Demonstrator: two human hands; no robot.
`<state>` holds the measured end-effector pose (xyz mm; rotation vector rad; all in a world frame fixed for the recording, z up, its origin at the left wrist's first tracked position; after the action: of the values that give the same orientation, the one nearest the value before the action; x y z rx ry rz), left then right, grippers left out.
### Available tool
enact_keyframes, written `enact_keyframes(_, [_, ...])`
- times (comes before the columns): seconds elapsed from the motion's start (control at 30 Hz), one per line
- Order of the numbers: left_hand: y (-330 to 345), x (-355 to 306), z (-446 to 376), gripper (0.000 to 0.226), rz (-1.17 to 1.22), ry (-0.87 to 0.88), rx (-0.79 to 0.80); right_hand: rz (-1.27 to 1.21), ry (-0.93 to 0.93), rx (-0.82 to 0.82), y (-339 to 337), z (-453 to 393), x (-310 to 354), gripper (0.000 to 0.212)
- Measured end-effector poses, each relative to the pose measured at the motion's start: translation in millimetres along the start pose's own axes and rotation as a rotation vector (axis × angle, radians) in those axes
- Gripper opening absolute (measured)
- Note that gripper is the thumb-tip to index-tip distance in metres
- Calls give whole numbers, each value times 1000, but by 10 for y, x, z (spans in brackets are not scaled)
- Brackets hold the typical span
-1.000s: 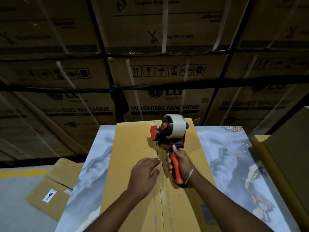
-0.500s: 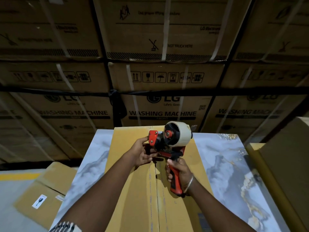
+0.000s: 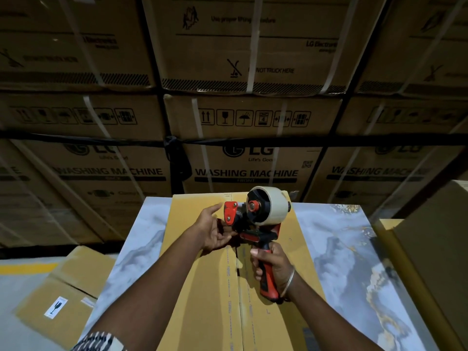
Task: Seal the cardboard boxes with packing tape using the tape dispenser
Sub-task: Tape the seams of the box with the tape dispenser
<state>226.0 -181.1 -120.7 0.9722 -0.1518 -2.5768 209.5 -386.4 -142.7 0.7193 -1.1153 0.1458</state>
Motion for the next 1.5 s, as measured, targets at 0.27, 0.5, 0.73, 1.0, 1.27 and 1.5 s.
enact_keyframes(0.27, [-53, -280, -199, 16, -298, 83, -234, 45, -20, -41, 54, -13, 33, 35])
enact_keyframes(0.5, [-67, -575, -469, 17, -664, 254, -258, 55, -17, -103, 171, -153, 56, 43])
enact_keyframes(0.73, [7, -921, -681, 30, -835, 439, -333, 14, -29, -259, 291, -312, 38, 45])
enact_keyframes(1.0, [71, -1177, -844, 9, -1004, 618, -404, 109, -15, -335, 315, -454, 36, 39])
enact_keyframes(1.27, [82, -1200, -976, 43, -1062, 584, -440, 194, 17, -375, 433, -602, 83, 25])
enact_keyframes(1.5, [11, -1186, -1081, 36, -938, 536, -448, 178, 64, -375, 489, -639, 118, 19])
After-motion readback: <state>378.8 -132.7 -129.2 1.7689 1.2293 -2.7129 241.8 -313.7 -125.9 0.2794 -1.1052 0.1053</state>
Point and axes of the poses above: each hand's wrist, its own z-axis away from the middle knuckle, its own y-axis out of the palm, x = y × z, the point moved 1 cm from there along -z, towards the middle knuckle, and after that the axes turned 7 degrees about -z, right-handed, at the moved point
